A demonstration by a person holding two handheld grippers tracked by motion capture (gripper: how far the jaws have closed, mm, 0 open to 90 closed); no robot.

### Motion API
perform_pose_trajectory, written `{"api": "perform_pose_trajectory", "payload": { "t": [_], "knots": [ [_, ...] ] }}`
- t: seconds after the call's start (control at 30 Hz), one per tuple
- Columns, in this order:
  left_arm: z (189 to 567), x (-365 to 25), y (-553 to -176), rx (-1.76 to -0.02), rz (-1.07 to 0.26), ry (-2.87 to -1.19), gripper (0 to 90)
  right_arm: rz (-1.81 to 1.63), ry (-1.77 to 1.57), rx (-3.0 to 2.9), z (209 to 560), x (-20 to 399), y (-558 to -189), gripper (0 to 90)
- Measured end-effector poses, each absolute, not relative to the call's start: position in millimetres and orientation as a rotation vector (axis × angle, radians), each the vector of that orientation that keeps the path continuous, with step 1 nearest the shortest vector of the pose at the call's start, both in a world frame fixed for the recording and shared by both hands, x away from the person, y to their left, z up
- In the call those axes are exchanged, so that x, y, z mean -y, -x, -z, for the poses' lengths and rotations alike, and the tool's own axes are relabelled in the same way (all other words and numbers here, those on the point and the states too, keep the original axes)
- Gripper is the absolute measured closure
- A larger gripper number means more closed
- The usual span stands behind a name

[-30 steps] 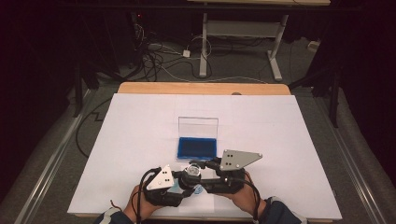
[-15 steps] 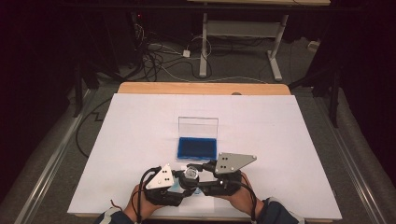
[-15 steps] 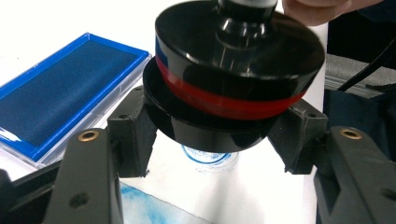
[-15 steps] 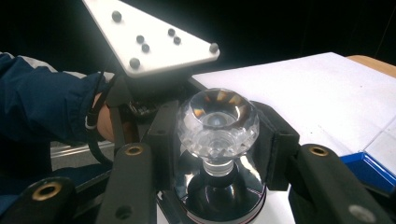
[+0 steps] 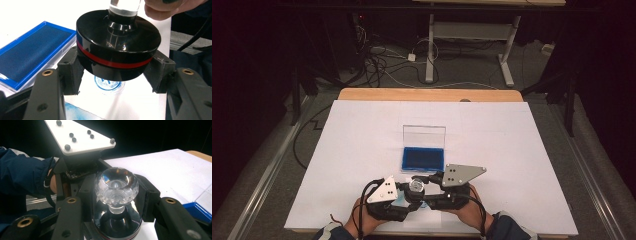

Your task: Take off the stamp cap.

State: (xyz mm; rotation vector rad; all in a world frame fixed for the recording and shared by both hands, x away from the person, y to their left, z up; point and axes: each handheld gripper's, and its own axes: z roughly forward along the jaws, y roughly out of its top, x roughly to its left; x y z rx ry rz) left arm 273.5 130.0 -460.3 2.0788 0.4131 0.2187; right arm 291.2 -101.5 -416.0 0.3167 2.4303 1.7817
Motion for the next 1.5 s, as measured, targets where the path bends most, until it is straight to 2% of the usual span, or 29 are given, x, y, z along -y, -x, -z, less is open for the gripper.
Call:
{"api": "perform_pose_trajectory", "payload": {
  "t": [1.5],
  "knots": [
    [458.5,-133.2,-275.4,-0.429,-0.234,-2.09,35.0,-1.752,-0.264,-2.444,422.5,100.7,-291.6,56.8]
  ]
}}
